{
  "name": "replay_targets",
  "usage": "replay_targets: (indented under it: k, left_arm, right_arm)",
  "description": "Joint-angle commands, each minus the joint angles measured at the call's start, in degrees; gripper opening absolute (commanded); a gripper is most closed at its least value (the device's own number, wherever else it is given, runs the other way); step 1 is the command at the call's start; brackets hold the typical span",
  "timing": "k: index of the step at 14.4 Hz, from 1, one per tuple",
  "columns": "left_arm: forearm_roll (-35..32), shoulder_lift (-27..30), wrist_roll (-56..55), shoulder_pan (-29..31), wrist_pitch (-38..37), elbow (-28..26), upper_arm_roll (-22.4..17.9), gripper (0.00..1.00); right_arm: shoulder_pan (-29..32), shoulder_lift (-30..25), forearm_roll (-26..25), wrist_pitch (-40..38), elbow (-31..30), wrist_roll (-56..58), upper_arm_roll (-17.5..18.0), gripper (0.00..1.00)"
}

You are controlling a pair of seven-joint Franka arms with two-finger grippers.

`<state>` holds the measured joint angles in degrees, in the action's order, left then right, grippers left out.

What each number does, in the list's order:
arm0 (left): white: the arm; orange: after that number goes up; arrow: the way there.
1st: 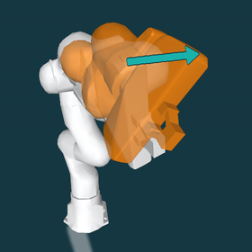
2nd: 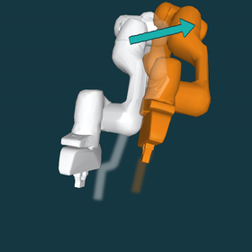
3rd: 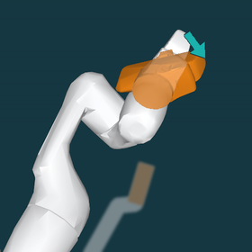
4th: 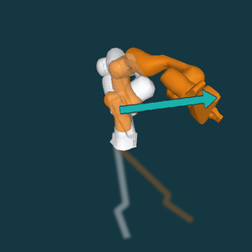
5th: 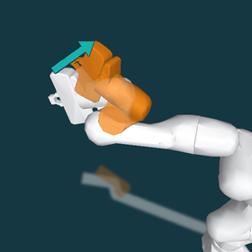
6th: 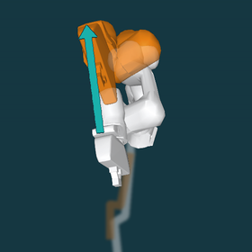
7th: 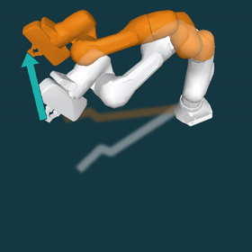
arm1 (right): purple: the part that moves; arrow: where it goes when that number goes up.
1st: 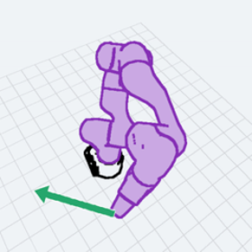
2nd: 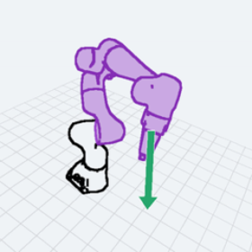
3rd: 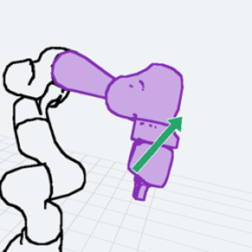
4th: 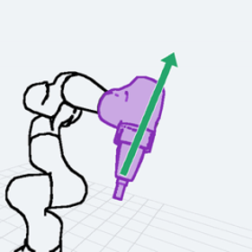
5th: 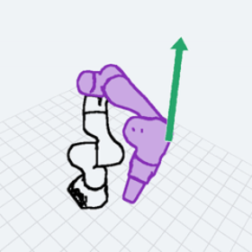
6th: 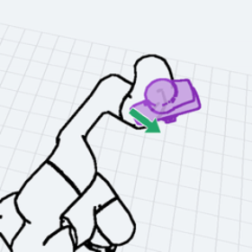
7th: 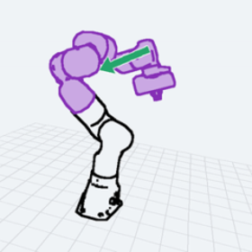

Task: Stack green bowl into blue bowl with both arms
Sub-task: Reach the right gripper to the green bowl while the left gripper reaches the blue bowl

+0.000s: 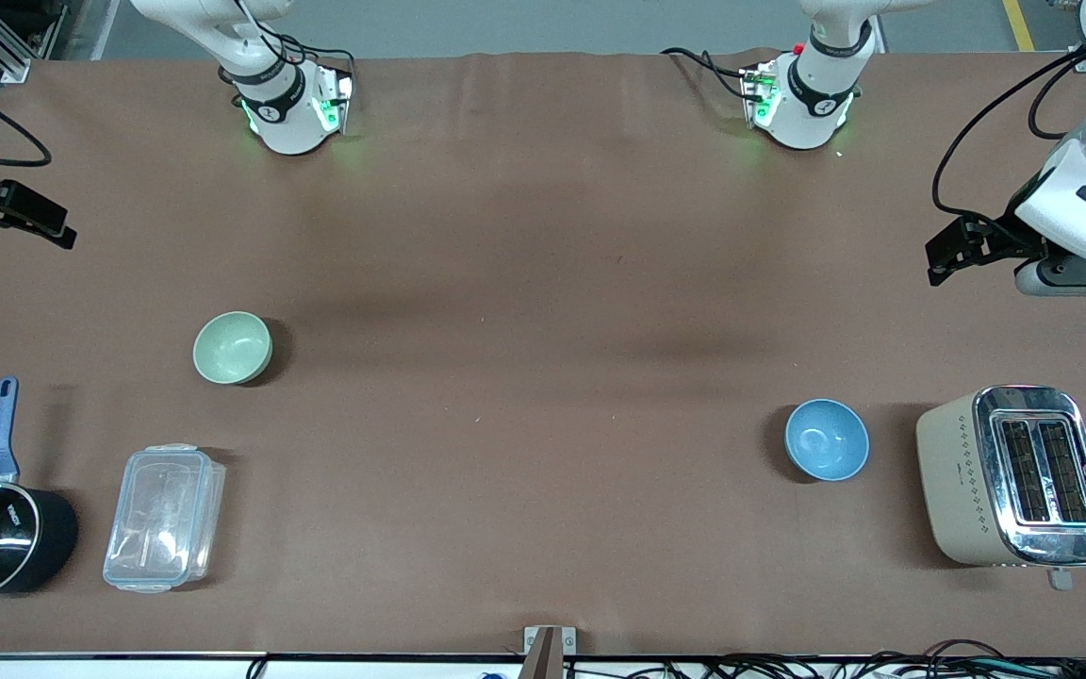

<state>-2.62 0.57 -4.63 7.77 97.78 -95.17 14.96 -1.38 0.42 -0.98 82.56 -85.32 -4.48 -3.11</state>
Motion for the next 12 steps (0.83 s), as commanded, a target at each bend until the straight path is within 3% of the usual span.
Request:
replay_targets:
  k: [1, 5, 9, 12]
  left_arm:
    - [0.6, -0.1, 1.3, 0.3, -0.2, 0.9, 0.1, 1.0]
    - [1.2, -0.7, 1.2, 0.5, -0.2, 1.4, 0.1, 1.0]
    - [0.4, -8.0, 1.2, 0.3, 0.6, 2.0, 0.0, 1.0]
    - [0.0, -14.2, -0.1, 0.4, 7.3, 0.3, -0.2, 1.0]
  right_arm:
    - [-0.6, 0.1, 0.7, -0.6, 1.0, 2.4, -0.6, 1.0]
    - [-0.5, 0.1, 0.7, -0.6, 1.0, 2.4, -0.6, 1.0]
    - [-0.2, 0.5, 0.7, -0.5, 0.3, 4.3, -0.8, 1.0]
    - [1.1, 0.7, 0.0, 2.3, -7.6, 7.3, -1.3, 1.0]
